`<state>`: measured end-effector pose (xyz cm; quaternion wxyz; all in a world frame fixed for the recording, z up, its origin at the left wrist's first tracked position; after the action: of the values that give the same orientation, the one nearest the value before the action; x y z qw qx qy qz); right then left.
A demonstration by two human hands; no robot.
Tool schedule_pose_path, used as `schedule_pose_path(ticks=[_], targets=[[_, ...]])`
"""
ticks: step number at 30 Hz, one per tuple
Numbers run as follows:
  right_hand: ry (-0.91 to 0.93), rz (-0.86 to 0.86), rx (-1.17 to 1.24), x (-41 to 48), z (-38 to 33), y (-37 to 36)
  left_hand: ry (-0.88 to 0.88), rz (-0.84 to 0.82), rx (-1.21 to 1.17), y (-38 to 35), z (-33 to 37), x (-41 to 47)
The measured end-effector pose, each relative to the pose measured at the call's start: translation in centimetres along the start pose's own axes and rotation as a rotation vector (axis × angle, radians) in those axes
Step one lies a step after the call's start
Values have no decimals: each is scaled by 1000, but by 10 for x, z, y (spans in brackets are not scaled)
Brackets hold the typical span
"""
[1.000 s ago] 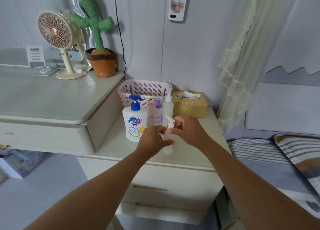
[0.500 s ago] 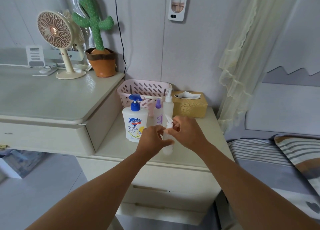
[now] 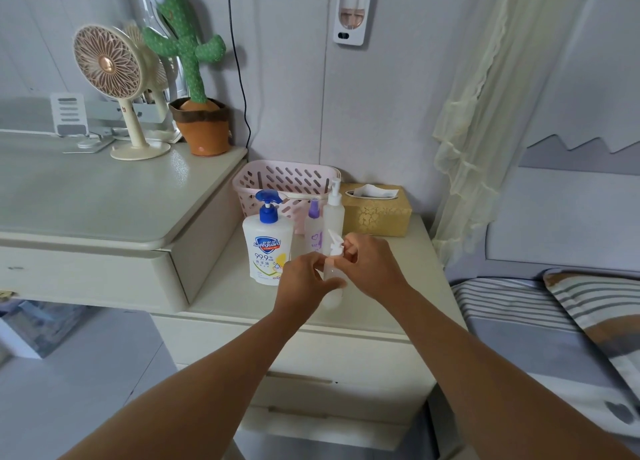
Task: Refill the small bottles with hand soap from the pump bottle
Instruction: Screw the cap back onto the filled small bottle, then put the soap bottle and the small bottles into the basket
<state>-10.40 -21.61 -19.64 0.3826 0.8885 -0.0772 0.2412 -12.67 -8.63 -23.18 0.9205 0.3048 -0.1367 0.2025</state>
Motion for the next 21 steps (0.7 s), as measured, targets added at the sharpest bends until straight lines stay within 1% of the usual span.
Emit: schedule_pose_path(ticks=[8, 12, 18, 21], targets=[[-4, 14, -48, 1, 5, 2, 20, -106, -13, 10, 0, 5], [9, -15, -40, 1, 4, 3, 17, -145, 25, 12, 5, 10], [-11, -139, 27, 8, 4, 11, 28, -101, 126, 10, 4, 16], [1, -148, -2, 9, 3, 17, 32, -118, 134, 6, 6, 17]])
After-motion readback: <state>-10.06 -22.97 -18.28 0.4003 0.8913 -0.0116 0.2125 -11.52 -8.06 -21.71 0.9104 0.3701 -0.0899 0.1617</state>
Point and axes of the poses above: each hand's wrist, its own x-axis towards the middle knuckle, its own y-axis out of the back of the hand, z = x × y, the point moved 1 cm from there along x, towards the middle knuckle, and after that the axes turned 14 degrees about z, right-handed, at the moved point
